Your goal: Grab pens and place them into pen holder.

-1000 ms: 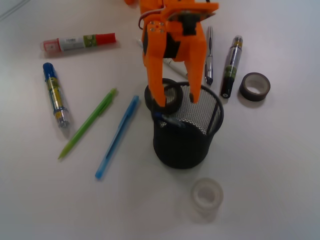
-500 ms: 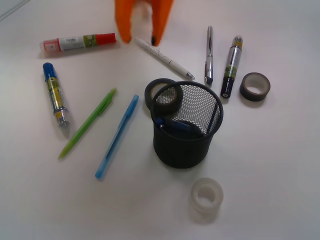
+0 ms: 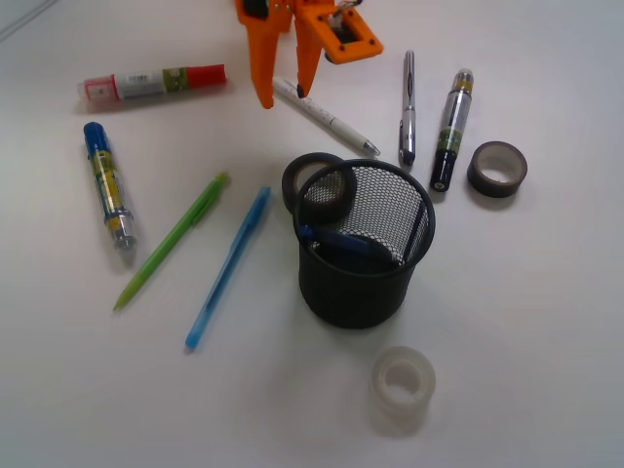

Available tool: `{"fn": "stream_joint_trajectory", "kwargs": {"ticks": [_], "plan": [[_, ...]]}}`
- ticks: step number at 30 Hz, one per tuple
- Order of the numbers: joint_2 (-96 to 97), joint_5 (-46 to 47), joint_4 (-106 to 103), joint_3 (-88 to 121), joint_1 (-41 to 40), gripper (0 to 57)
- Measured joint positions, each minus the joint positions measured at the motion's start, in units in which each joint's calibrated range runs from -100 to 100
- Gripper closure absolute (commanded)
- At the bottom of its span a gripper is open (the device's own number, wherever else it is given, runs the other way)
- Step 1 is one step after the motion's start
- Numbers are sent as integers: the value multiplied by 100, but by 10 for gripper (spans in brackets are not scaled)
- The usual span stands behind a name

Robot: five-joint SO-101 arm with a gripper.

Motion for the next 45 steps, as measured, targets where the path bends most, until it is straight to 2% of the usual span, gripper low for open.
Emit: {"fn": "stream_joint_trajectory", "kwargs": {"ticks": [6,21,27,40,42,44,45], "plan": [[78,244,631,45,22,404],[2221,352,1279,-997,-52,406],[2395,352,1693,-1339,-207,430],[3023,230,1123,-1366,-385,433],[3197,225,1011,-1429,-355,470],[3345,225,812,-1509,-400,566],[3389,234,691,-1527,-407,572]]}}
